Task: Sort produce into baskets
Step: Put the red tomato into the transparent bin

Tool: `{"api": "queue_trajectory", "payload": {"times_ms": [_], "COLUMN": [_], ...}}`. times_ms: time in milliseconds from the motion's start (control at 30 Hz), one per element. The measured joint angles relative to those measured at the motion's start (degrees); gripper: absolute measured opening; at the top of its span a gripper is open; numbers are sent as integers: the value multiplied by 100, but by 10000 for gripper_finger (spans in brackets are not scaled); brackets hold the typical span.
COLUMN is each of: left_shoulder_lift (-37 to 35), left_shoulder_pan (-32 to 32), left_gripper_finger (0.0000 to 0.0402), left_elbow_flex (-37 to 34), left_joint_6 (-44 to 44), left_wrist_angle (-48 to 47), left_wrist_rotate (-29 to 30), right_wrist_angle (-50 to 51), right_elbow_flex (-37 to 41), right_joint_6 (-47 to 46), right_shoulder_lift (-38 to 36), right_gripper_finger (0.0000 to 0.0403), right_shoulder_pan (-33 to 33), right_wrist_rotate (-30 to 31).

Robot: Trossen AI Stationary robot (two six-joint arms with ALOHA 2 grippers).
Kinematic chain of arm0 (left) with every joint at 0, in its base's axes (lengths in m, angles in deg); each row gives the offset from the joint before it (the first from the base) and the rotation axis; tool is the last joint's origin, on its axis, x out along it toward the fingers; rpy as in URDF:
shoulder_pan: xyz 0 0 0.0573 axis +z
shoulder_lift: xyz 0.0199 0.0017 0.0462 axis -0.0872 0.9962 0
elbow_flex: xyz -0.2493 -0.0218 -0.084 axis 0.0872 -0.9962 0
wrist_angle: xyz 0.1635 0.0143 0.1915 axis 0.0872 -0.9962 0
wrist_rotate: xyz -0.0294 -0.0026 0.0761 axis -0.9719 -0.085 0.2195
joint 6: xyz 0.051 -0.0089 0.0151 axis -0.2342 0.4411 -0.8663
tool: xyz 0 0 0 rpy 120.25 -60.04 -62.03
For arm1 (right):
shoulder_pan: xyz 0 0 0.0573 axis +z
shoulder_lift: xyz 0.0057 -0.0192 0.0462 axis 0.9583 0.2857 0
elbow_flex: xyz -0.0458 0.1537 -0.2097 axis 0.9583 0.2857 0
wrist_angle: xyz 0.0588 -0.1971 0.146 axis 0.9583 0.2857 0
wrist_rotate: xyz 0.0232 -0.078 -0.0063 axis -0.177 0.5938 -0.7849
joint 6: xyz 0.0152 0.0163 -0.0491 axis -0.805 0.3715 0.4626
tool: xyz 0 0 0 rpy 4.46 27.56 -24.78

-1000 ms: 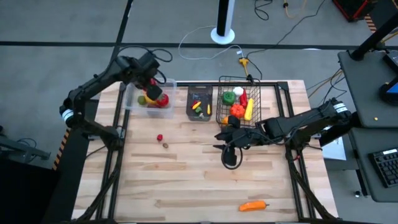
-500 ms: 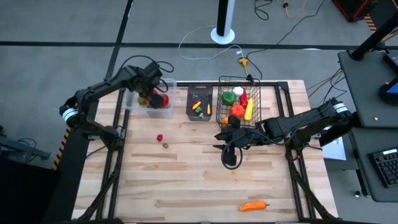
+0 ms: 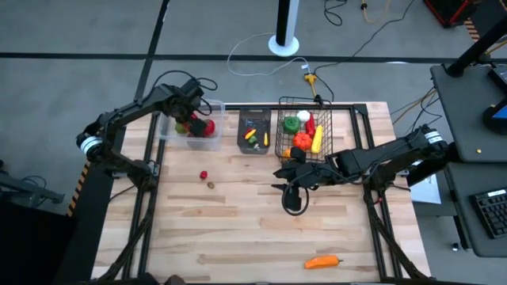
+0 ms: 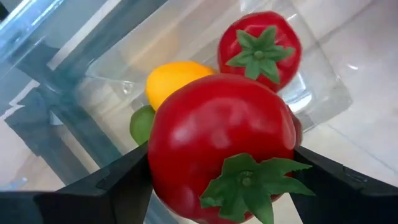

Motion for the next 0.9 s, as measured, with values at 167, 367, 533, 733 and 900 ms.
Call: {"api": "queue_trajectory", "payload": {"times_ms": [167,367,533,733,900], "left_shoulder_lift": [368,809,874,870,866], "left_shoulder_pan": [69,69,68,69,68], "left_gripper_finger": [293,293,294,320,340], "left_elbow_flex": [157,397,460,413,413], "left_joint_6": [-3,-69,-130,-147,-124], "left_wrist_angle": [-20,-73,-66,-66,-63], "left_wrist_rotate": [-7,-11,-1,2,2], "right_wrist_angle": [0,0,2,2,2], "right_elbow_flex": [0,0,0,0,0], "right_joint_6": [2,0,0,4,9], "right_shoulder_lift": [0,0,0,0,0], "right_gripper_finger": [178,178,178,178,178], "right_shoulder_pan": [-2,-2,-2,-2,-2], "right_wrist_rotate": [2,2,2,0,0]}}
